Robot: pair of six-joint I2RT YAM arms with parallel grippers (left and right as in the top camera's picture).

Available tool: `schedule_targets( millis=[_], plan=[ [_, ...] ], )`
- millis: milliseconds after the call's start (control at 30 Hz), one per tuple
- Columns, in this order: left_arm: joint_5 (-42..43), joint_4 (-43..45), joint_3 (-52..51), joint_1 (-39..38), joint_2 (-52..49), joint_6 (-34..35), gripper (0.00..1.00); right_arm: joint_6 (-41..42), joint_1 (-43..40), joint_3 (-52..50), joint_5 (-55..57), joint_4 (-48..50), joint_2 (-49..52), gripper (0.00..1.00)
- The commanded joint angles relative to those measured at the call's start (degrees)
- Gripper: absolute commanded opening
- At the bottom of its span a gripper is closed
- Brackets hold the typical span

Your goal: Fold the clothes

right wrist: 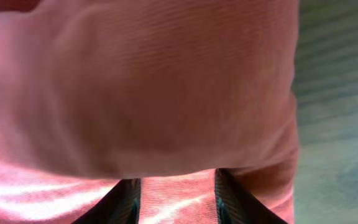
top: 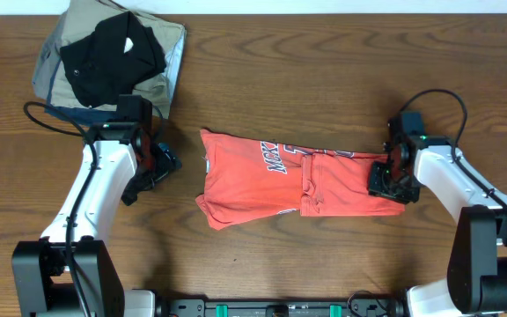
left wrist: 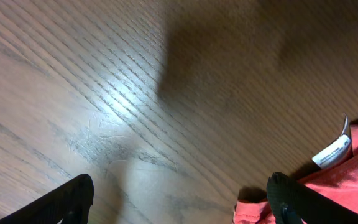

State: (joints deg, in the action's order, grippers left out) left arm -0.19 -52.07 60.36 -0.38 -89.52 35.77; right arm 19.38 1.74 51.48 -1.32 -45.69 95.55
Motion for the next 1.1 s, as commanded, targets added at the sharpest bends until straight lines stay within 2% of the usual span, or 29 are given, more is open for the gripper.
schedule_targets(
  millis=[0,100,200,333,400,533,567,700,900,1067],
  plan=[
    [-0.3,-0.2,-0.6,0.2,-0.6,-0.8,0.90,1.6,-1.4,-0.4,2.4,-0.3,0.1,0.36],
    [-0.3,-0.1,-0.8,0.2,-0.6,-0.8,0.90,1.6,-1.6,2.1,2.4,-1.7,-1.3,0.40],
    [-0.3,-0.1,-0.9,0.1,-0.6,-1.3,0.90,1.2,-1.7,6.3,2.4,-4.1,-3.6,0.51],
    [-0.2,-0.1,-0.9,0.2,-0.6,-2.8,0.90,-0.9,-2.1,12.6,2.9,-5.3,-6.8,0.99],
    [0.9,0.0,-0.9,0.2,-0.6,-4.2,0.90,-2.7,-2.5,15.1,3.0,-5.4,-7.7,0.99],
    [11.1,1.1,-1.0,0.2,-0.6,-12.0,0.91,-5.3,-4.4,18.9,3.1,-5.6,-8.0,0.99],
    [13.9,1.4,-1.0,0.2,-0.6,-14.3,0.99,-5.3,-5.4,19.2,3.0,-5.0,-8.0,0.99],
    [22.1,2.0,-1.1,0.2,-0.7,-21.8,0.98,-5.2,-10.5,19.2,0.8,-3.9,-8.0,0.99],
    [24.2,4.4,-1.1,0.2,-1.6,-22.3,0.98,-3.5,-16.6,19.2,-0.2,-4.8,-8.0,0.99],
    [27.4,7.5,-1.1,0.2,-4.7,-22.2,0.98,-3.6,-17.5,19.2,-0.2,-4.9,-8.0,0.99]
  ],
)
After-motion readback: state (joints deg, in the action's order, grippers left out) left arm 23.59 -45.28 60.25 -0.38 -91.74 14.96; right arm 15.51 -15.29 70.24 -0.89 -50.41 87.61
